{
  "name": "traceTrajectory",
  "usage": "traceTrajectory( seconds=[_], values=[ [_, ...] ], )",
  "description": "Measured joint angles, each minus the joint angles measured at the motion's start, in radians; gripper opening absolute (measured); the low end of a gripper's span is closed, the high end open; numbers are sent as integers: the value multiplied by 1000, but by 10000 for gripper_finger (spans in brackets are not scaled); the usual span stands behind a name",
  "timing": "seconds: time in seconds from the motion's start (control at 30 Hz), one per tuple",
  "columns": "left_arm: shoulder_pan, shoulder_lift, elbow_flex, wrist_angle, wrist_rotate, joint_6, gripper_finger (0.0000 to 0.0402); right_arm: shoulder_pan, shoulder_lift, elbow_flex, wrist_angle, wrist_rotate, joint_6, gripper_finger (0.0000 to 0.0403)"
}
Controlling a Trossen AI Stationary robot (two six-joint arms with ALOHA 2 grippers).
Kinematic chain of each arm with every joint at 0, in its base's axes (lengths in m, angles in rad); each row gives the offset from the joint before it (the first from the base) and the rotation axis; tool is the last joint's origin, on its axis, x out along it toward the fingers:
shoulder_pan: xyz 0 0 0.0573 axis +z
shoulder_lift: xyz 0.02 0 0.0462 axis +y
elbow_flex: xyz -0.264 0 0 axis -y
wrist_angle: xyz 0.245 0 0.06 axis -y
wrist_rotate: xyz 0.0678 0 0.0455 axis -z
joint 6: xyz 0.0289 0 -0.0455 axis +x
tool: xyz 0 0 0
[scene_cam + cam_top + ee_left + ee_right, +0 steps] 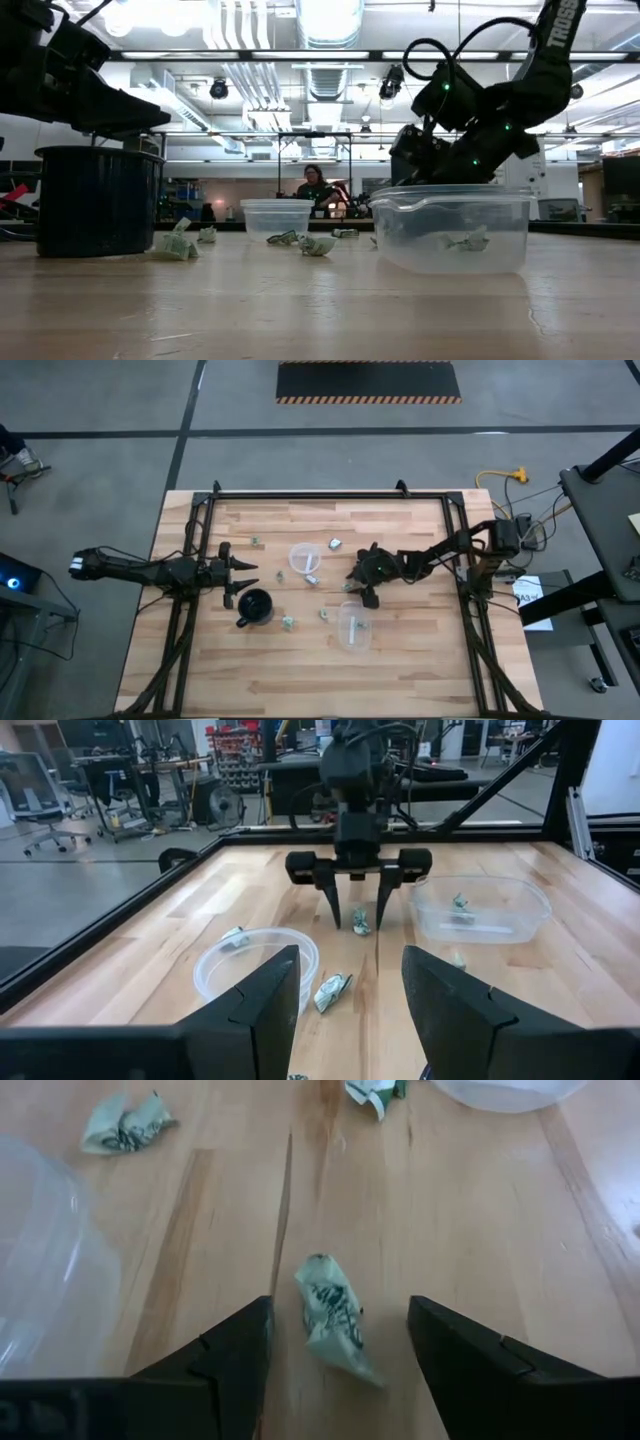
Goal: Pick and place items into bin
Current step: Put the stevia packet into the rectangular transparent bin
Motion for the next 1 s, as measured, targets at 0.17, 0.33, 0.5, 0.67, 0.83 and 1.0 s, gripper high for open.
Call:
traceTrajectory(
  seconds=[0.17, 0.33, 0.5, 0.67, 0.83, 1.0],
  values=[
    [0, 1, 0, -1, 0, 0, 162, -12, 18, 0, 26, -27, 8, 223],
    [0, 0, 0, 0, 0, 0, 162, -12, 19, -1, 23, -28, 19, 223],
    [0, 2, 0, 0, 0, 0, 162, -12, 19, -3, 13, -28, 20, 216],
    [0, 2, 0, 0, 1, 0, 162, -13, 20, -2, 7, -22, 3, 137],
    [0, 3, 0, 0, 1, 0, 162, -12, 21, -4, 5, -25, 6, 24],
    [0, 2, 0, 0, 2, 0, 162, -12, 21, -5, 7, -48, 64, 12]
  ],
)
